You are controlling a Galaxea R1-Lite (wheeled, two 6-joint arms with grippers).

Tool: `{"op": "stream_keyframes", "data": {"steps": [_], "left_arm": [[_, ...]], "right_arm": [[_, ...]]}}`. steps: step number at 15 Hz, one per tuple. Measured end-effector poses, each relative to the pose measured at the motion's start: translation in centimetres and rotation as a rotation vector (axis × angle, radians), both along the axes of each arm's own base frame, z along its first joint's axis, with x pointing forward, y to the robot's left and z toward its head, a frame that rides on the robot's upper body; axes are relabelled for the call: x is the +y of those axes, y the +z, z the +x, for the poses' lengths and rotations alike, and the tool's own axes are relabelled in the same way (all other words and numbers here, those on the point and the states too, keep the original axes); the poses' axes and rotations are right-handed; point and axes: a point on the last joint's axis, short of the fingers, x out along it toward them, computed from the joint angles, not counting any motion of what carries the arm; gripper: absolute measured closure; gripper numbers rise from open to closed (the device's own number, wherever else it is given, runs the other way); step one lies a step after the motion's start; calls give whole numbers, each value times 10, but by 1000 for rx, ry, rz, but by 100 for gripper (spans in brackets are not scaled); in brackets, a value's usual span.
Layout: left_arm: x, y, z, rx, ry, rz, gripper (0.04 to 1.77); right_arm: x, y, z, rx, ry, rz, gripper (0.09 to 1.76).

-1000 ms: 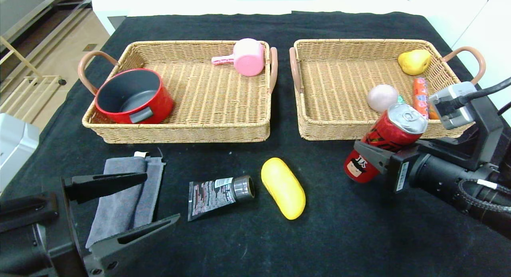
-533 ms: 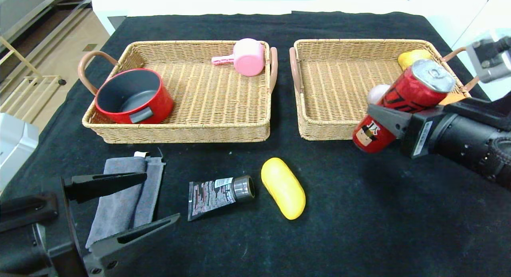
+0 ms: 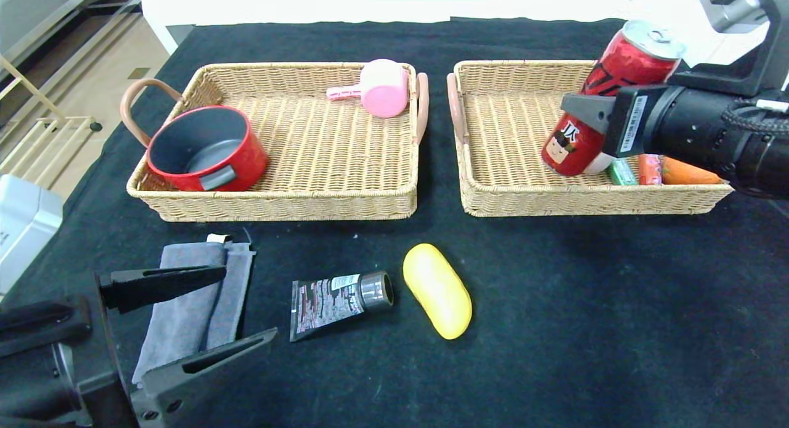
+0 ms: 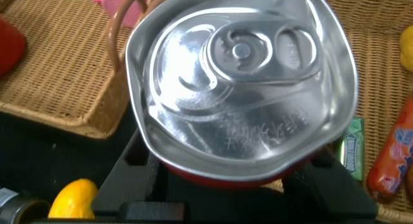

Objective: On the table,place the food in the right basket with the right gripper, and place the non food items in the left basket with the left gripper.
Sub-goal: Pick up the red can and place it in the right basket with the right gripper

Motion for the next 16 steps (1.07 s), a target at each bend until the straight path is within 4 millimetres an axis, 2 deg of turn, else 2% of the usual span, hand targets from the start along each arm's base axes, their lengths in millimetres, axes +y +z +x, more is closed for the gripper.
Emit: {"op": "stream_keyframes", "data": {"steps": [5,9,16], "left_arm": [[0,-1,1,4,0,2,9],[0,0,2,3,6,2,9],[2,1,2,-11,19,7,9]], "right_arm": [[-2,8,37,17,-37,-10,84],[6,7,60,18,-45,-10,84],[18,-3,106,26,-73,-11,84]]}}
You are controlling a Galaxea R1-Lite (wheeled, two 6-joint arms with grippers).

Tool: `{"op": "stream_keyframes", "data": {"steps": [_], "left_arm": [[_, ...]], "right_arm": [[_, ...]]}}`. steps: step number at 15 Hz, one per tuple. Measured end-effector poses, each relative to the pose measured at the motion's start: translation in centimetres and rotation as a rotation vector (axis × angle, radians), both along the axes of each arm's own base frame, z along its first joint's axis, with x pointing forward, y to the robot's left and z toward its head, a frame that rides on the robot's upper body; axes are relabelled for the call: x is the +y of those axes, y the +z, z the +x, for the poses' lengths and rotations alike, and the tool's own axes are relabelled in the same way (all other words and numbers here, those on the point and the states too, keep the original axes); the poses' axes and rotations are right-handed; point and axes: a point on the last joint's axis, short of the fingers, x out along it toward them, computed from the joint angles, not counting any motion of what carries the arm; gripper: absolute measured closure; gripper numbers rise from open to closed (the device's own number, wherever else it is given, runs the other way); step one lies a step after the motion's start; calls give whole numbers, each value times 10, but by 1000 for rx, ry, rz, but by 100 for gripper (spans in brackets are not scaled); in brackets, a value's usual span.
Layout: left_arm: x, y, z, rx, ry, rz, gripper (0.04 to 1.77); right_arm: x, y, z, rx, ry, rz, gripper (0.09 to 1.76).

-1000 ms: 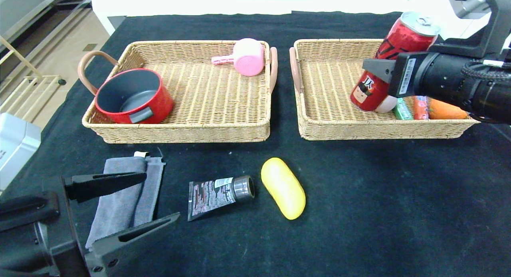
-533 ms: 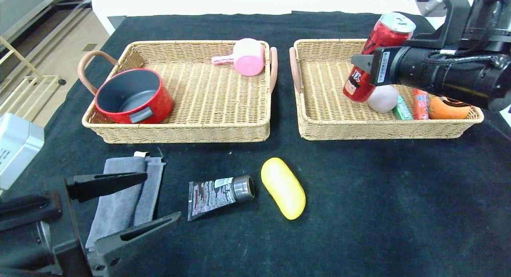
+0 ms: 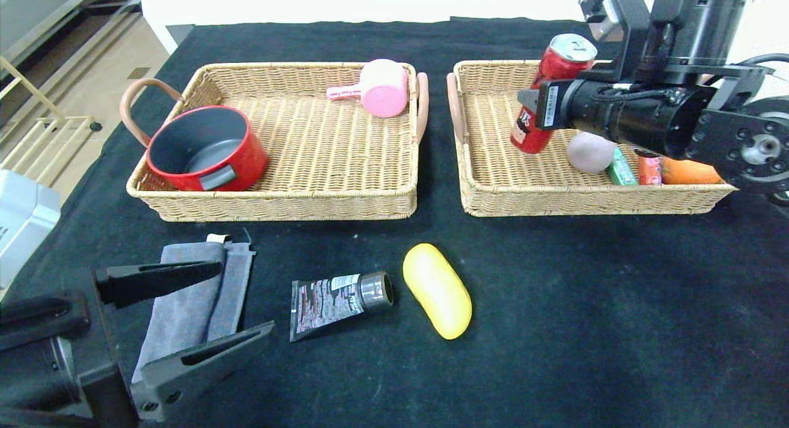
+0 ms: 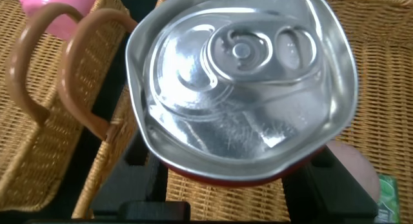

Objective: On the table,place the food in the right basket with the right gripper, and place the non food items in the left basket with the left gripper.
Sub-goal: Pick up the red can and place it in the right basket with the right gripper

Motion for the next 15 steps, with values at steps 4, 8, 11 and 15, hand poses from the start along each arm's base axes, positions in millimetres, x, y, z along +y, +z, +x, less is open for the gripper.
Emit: {"op": "stream_keyframes", "data": {"steps": [4,8,11,15], "left_arm": [[0,1,-1,-6,-1,1,9],[0,0,-1,-5,-1,1,9],[0,0,-1,-8,-3,7,9],[0,0,-1,-8,-4,8,9]], "right_arm": [[1,-10,22,12,-23,-2,84],[1,-17,29,26,-30,-3,84],[1,-18,30,27,-34,0,71],[1,-19,28,34,-39,-2,48]]}}
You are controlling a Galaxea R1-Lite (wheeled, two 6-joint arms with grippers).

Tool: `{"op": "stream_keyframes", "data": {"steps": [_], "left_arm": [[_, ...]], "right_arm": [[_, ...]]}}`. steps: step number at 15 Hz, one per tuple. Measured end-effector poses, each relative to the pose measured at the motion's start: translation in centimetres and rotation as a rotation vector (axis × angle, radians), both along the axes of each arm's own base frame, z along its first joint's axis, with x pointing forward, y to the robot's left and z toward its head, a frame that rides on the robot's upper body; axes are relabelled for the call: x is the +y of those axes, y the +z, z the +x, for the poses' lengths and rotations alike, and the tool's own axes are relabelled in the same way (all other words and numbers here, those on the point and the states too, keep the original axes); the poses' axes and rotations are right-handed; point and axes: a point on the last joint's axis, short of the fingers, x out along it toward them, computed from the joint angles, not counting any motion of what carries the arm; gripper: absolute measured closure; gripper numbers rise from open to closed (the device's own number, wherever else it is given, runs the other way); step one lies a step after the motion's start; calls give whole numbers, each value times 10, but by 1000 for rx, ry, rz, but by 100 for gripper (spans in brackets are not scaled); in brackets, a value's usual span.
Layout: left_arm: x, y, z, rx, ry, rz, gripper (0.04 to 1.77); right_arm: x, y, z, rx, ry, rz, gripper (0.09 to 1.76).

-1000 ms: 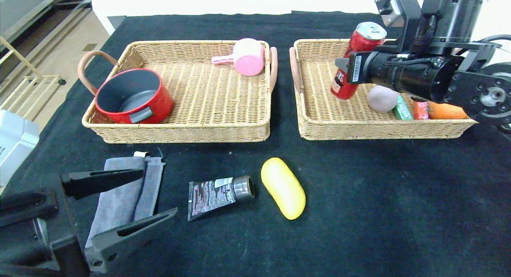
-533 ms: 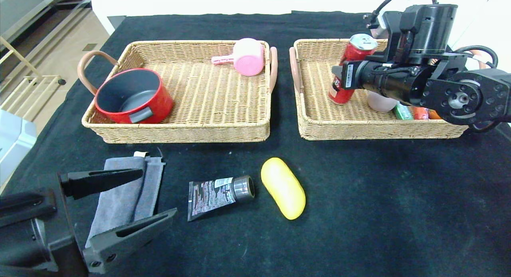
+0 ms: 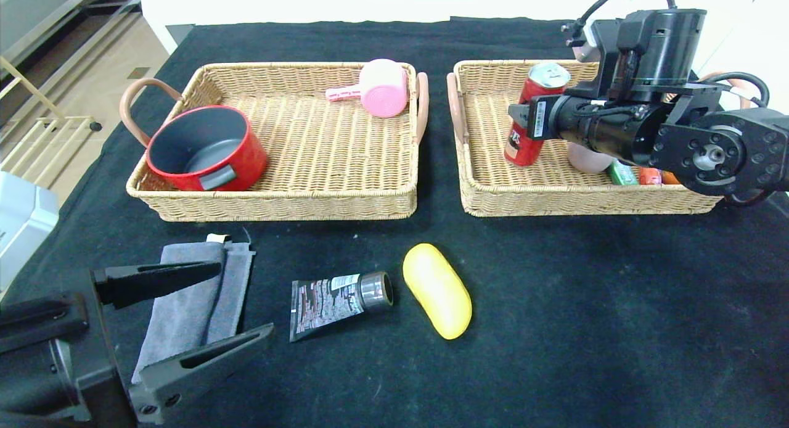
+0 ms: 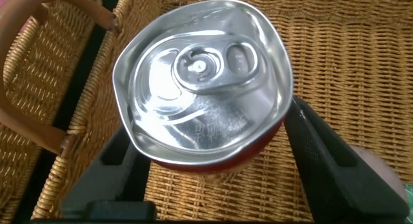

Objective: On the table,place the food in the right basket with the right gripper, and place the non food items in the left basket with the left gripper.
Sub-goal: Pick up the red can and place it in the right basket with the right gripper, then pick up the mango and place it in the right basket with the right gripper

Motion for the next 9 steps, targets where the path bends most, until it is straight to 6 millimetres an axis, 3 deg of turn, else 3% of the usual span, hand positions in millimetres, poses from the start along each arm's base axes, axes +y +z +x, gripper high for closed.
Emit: {"op": "stream_keyframes", "data": {"steps": [5,9], "left_arm": [[0,0,0,2,-1,2,9],[0,-1,1,2,0,5,9]], "right_arm": [[-3,-3,-21,33,13,-15,33],[-7,0,-61,56,50,-26,25]]}}
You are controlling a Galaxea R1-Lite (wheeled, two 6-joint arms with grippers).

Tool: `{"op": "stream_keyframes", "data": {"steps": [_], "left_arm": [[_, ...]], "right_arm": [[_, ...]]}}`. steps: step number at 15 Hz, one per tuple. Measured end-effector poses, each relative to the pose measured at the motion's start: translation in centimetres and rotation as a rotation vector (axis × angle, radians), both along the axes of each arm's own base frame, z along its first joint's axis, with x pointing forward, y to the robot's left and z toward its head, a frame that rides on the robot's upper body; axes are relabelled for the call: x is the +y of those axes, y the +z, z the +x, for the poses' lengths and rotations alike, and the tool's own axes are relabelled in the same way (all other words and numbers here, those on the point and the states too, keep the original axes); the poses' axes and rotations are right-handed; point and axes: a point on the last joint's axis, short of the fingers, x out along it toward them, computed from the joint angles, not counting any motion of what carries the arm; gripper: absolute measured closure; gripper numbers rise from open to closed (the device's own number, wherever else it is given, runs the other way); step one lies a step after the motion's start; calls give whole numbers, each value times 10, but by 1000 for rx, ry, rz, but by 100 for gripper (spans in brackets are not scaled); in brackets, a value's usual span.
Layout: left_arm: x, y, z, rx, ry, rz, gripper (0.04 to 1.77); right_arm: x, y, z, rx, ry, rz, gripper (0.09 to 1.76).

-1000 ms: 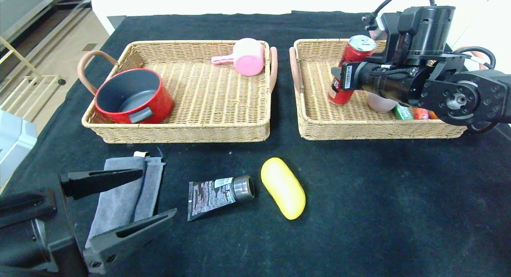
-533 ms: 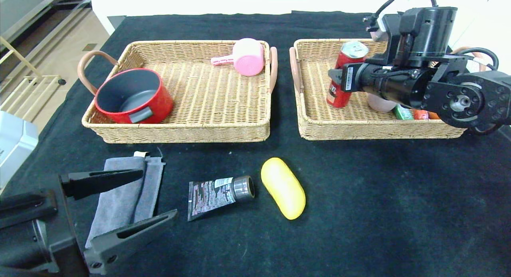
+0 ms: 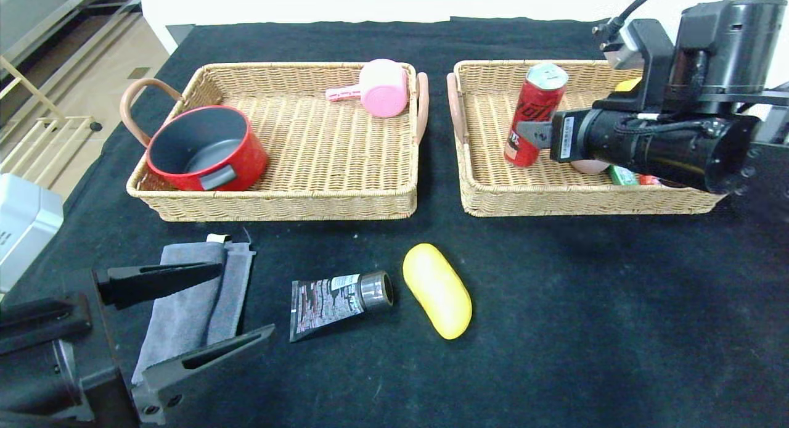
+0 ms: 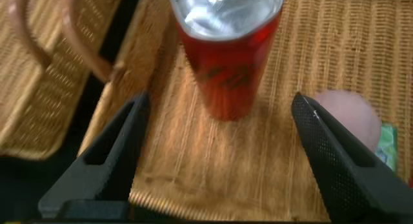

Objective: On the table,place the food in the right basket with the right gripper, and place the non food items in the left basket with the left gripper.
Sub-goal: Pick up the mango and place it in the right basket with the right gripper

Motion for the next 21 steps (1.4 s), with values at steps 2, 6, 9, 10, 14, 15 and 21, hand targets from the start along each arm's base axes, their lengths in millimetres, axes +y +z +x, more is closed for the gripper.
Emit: {"op": "stream_keyframes", "data": {"steps": [2,6,9,10,14,15,21], "left_arm": [[0,-1,0,2,-1,3,9],[-1,-1,0,2,-4,4,9],[-1,-1,0,2,-4,5,9],[-1,-1,1,3,-2,4,9],[-1,-1,2,7,1,5,9],[-1,-1,2,6,1,5,9],[2,3,0,-13,13,-2,9]], "right_arm": [[-2,-6,-28,32,33,-17,22],[0,-23,-77,108,120,-63,19],[13,-32,-99,130,184,-87,18],[21,-35,-104,134,185,-101,17],[65,-55,-115,166,236,-170,16],[75,-60,-116,170,236,-185,16],[115,-80,-114,181,278,-214,15]]}}
